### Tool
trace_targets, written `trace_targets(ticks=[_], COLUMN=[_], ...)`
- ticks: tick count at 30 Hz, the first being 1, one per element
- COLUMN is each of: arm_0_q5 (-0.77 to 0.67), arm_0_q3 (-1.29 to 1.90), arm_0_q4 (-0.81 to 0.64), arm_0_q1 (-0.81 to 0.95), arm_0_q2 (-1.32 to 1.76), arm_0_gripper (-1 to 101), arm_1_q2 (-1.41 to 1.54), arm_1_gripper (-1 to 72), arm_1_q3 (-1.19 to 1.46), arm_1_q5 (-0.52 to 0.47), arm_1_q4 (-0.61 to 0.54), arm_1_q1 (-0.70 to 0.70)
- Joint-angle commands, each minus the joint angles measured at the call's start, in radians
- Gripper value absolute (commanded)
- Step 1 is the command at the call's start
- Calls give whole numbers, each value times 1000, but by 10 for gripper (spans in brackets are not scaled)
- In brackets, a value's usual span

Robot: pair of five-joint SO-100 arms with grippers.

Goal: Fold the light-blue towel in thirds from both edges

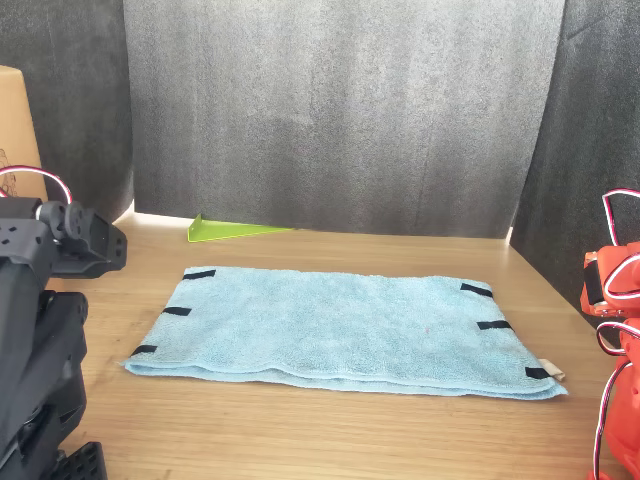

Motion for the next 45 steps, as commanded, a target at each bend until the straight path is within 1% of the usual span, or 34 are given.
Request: trace_targets(ticks=[1,13,17,22,24,28,29,30,31,33,34,36,37,38,40,42,43,45], arm_0_q5=[9,23,38,40,35,25,26,32,40,49,52,60,60,55,55,52,52,58], arm_0_q3=[8,8,2,-71,-141,-364,-420,-480,-538,-641,-675,-715,-732,-752,-787,-792,-785,-762], arm_0_q4=[2,0,3,18,-2,-43,-46,-46,-41,-21,-18,-26,-28,-28,-20,-28,-28,-26], arm_0_q1=[9,-2,2,-2,-5,6,12,14,15,18,15,2,-3,-8,-11,-9,-9,-11], arm_0_q2=[5,5,5,-32,-135,-462,-541,-623,-703,-854,-917,-1026,-1081,-1135,-1230,-1270,-1273,-1267], arm_0_gripper=[-3,-3,-3,-4,-4,-4,-4,-4,-4,-4,-4,-4,-4,-3,-3,-2,14,79], arm_1_q2=[6,8,8,-31,-169,-629,-756,-882,-1015,-1204,-1247,-1312,-1371,-1447,-1562,-1626,-1640,-1647], arm_1_gripper=[0,0,0,-1,-1,-1,-1,-1,-1,-1,-1,-1,-1,-1,3,72,87,114], arm_1_q3=[2,2,-5,-97,-198,-503,-598,-696,-804,-954,-976,-997,-1031,-1085,-1147,-1169,-1169,-1158], arm_1_q5=[11,8,11,-5,-6,-14,-17,-44,-143,-95,-101,-172,-187,-189,-164,-150,-147,-153], arm_1_q4=[-5,0,0,9,0,2,21,54,100,135,123,98,107,135,147,143,138,133], arm_1_q1=[23,35,14,-2,5,21,28,40,48,48,52,86,97,101,98,97,97,101])
